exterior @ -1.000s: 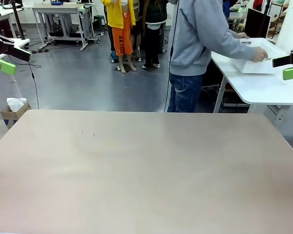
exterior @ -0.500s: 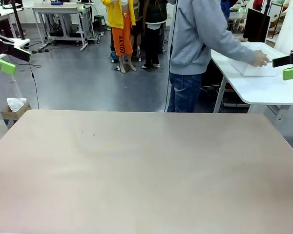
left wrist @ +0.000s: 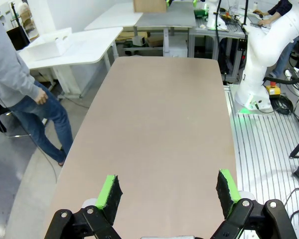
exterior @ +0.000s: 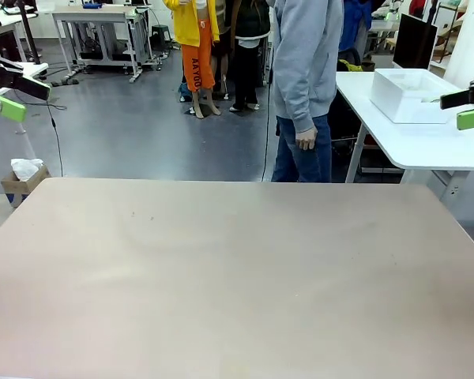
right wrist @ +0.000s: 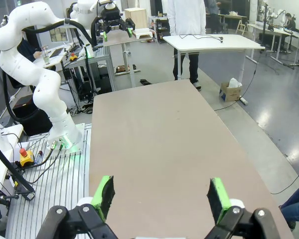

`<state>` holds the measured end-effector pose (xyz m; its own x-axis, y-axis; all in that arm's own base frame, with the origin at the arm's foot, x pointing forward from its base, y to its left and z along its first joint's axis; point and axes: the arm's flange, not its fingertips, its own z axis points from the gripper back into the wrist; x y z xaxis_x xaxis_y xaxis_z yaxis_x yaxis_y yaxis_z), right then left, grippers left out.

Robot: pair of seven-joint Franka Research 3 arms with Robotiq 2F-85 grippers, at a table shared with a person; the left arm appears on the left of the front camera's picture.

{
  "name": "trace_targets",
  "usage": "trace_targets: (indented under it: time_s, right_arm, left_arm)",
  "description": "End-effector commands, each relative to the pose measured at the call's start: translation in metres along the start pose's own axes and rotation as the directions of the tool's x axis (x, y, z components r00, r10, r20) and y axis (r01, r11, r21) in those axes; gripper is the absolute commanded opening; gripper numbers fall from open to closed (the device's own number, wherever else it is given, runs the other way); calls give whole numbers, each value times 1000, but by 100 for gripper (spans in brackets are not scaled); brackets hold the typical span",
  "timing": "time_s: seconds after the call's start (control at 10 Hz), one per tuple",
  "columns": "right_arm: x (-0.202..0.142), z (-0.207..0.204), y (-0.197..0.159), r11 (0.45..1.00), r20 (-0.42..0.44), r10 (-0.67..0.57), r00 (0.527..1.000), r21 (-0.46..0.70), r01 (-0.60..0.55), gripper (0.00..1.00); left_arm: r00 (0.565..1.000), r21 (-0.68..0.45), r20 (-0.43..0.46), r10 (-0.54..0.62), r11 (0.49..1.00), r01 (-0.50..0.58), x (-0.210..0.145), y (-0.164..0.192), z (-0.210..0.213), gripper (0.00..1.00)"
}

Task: Stack the cups and store them in the basket.
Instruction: Place the stack of Reusable plastic cups into the Pantry Basket.

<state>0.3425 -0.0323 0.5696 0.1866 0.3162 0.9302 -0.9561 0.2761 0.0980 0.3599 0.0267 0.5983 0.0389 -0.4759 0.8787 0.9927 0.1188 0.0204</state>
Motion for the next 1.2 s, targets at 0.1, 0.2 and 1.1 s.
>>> trace_targets:
  time_s: [0.1,0.2,1.1]
  right_arm:
    - [4,-1,0,1000,24,9,1000,0,-9,100]
    - [4,-1,0,1000,24,9,1000,0,-9,100]
    - [4,-1,0,1000,24,9,1000,0,-9,100]
  left_arm:
    - [1000,-6,10,7,1000,-7,2,0,1,100]
    - [1000,-6,10,7,1000,-7,2,0,1,100]
    - [1000,-6,10,7,1000,-7,2,0,1,100]
